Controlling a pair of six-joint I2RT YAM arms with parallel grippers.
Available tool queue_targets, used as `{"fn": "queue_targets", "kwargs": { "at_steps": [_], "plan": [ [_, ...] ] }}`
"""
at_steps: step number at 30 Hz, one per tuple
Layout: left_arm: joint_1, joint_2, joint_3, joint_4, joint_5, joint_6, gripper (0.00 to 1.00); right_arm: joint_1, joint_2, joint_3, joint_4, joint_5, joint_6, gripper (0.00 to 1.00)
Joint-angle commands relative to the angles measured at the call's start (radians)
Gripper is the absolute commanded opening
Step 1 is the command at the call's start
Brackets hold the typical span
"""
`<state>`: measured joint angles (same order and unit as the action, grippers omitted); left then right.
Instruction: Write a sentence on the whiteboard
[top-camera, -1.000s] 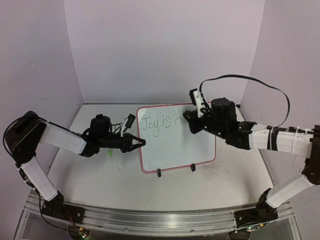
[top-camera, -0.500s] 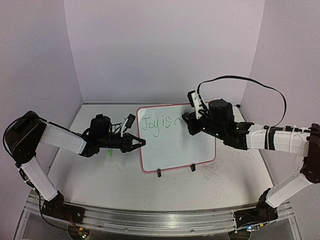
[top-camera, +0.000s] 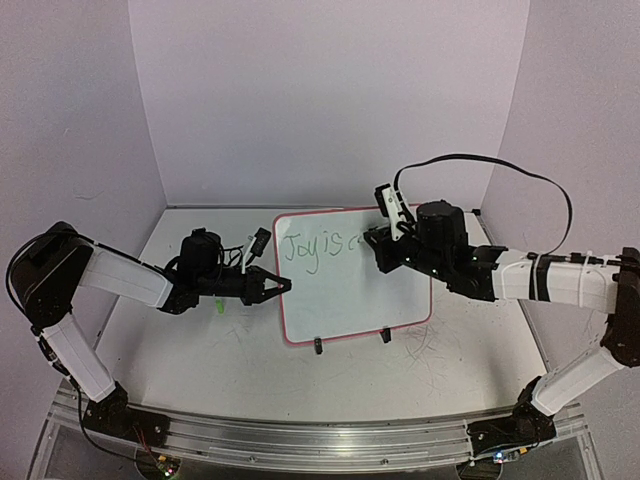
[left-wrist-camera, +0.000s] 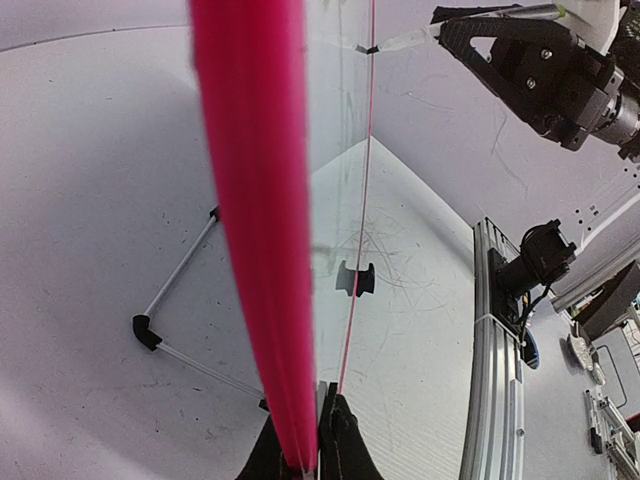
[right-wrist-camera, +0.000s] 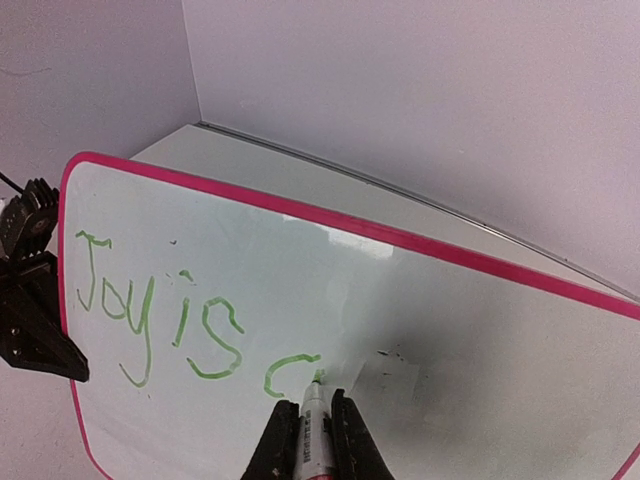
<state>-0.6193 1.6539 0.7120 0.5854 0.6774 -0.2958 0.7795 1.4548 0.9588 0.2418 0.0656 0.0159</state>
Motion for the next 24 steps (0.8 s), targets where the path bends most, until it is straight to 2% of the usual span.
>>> {"fn": "queue_targets", "kwargs": {
  "at_steps": [1,24],
  "plan": [
    [0.017,0.011,-0.003,-0.066,-0.223,0.057,0.00,-0.006,-0.014,-0.023,-0.019,0.011,0.016,0.00],
    [0.018,0.009,-0.004,-0.065,-0.220,0.053,0.00,-0.011,-0.049,-0.029,-0.037,0.083,0.010,0.00]
  ]
}}
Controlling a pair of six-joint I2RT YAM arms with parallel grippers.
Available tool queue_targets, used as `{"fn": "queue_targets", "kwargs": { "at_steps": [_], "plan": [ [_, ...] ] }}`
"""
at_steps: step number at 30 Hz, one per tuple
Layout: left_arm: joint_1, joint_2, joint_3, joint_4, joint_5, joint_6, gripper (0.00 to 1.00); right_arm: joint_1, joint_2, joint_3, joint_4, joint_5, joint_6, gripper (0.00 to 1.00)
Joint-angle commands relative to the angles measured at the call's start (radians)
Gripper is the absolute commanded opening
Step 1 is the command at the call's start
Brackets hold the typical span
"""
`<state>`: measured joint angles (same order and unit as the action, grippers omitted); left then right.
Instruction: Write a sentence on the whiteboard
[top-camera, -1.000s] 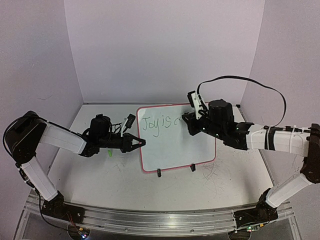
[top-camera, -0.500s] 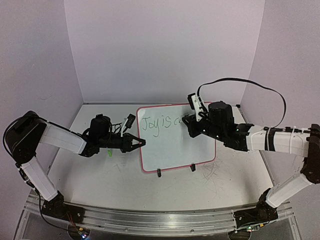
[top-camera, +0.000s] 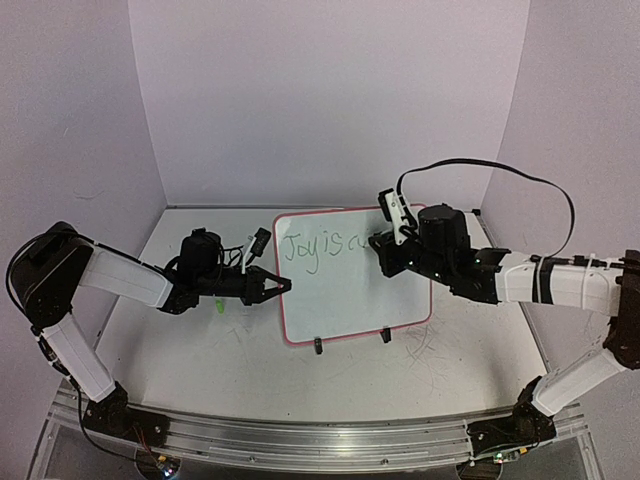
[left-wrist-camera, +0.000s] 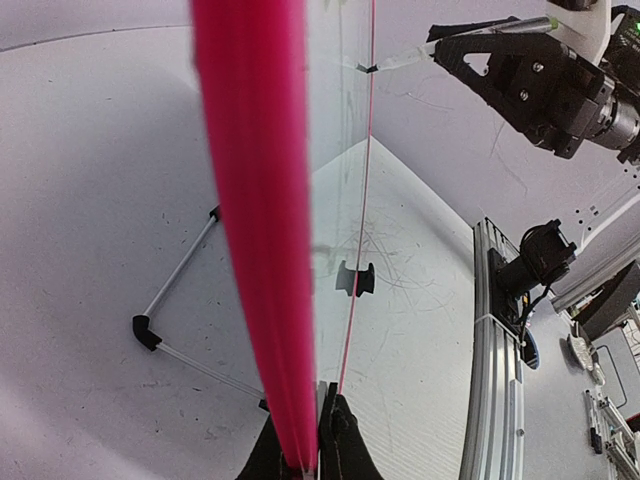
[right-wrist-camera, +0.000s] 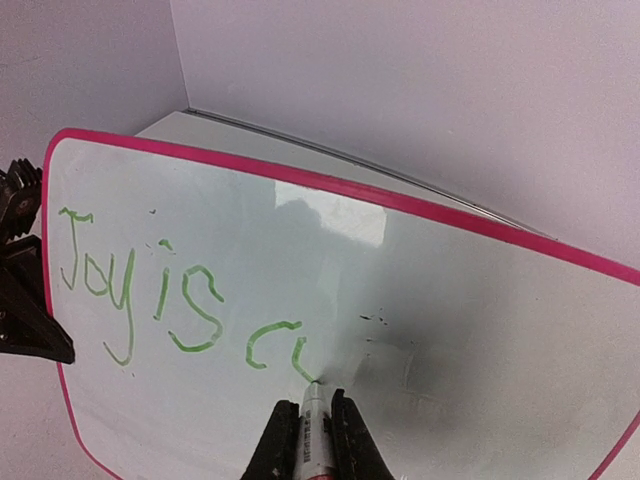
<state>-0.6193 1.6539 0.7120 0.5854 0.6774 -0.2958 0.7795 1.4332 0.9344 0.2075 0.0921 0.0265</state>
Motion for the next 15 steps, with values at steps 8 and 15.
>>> {"fn": "queue_targets", "kwargs": {
  "at_steps": [8,15],
  "plan": [
    [0.018,0.011,0.000,-0.065,-0.220,0.054,0.00,-0.020,-0.007,0.025,0.048,0.043,0.005,0.00],
    [0.018,0.011,0.000,-0.066,-0.221,0.055,0.00,-0.023,0.013,0.039,0.064,0.036,0.008,0.00]
  ]
}}
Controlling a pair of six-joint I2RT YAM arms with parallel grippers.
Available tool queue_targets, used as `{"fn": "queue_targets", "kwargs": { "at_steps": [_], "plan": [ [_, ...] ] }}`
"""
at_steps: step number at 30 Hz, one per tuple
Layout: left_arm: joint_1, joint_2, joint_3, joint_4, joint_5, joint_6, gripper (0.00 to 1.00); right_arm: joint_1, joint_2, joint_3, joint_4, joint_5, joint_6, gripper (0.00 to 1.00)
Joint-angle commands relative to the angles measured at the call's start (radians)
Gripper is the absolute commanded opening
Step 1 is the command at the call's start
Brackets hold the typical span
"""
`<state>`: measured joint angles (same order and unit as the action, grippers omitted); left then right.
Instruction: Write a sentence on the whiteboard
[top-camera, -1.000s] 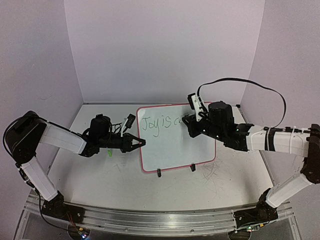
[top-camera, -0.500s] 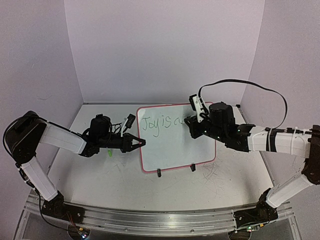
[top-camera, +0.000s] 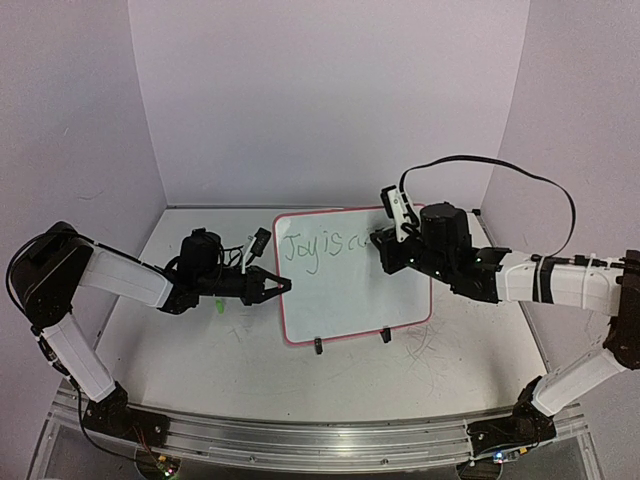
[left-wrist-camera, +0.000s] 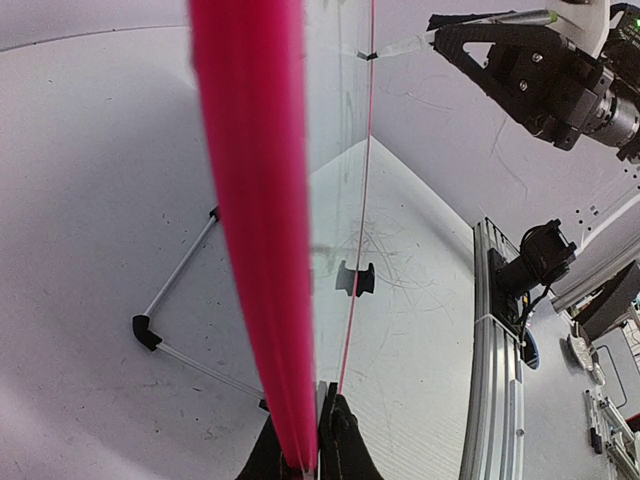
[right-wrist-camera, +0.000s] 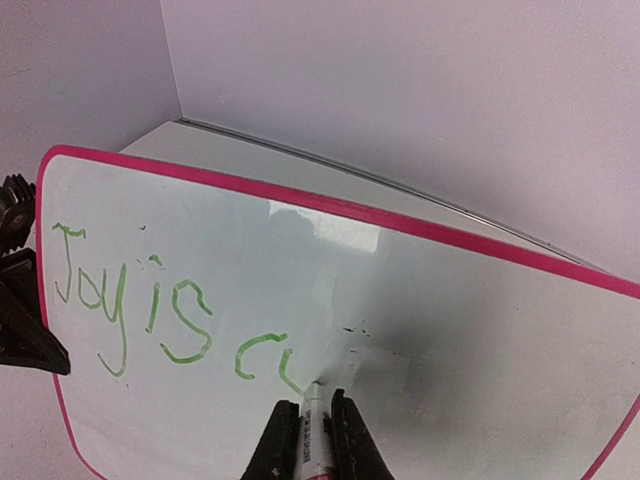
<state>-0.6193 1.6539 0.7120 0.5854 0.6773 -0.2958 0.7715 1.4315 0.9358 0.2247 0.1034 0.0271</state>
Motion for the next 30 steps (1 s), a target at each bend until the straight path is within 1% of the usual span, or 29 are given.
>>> {"fn": "queue_targets", "kwargs": {
  "at_steps": [1,19,22,25,30],
  "plan": [
    [0.018,0.011,0.000,-0.065,-0.220,0.054,0.00,-0.015,0.017,0.039,0.048,0.024,0.007,0.00],
    [0.018,0.020,0.004,-0.066,-0.220,0.059,0.00,-0.015,0.064,0.063,0.041,-0.046,0.023,0.00],
    [0.018,0.023,0.005,-0.066,-0.222,0.061,0.00,-0.015,0.042,0.047,0.039,-0.042,0.025,0.00],
    [0.018,0.029,0.008,-0.066,-0.220,0.060,0.00,-0.017,-0.014,0.036,0.043,-0.023,0.020,0.00],
    [0.018,0.032,0.010,-0.066,-0.220,0.060,0.00,-0.048,-0.052,0.016,0.047,-0.030,0.018,0.00]
  ]
}}
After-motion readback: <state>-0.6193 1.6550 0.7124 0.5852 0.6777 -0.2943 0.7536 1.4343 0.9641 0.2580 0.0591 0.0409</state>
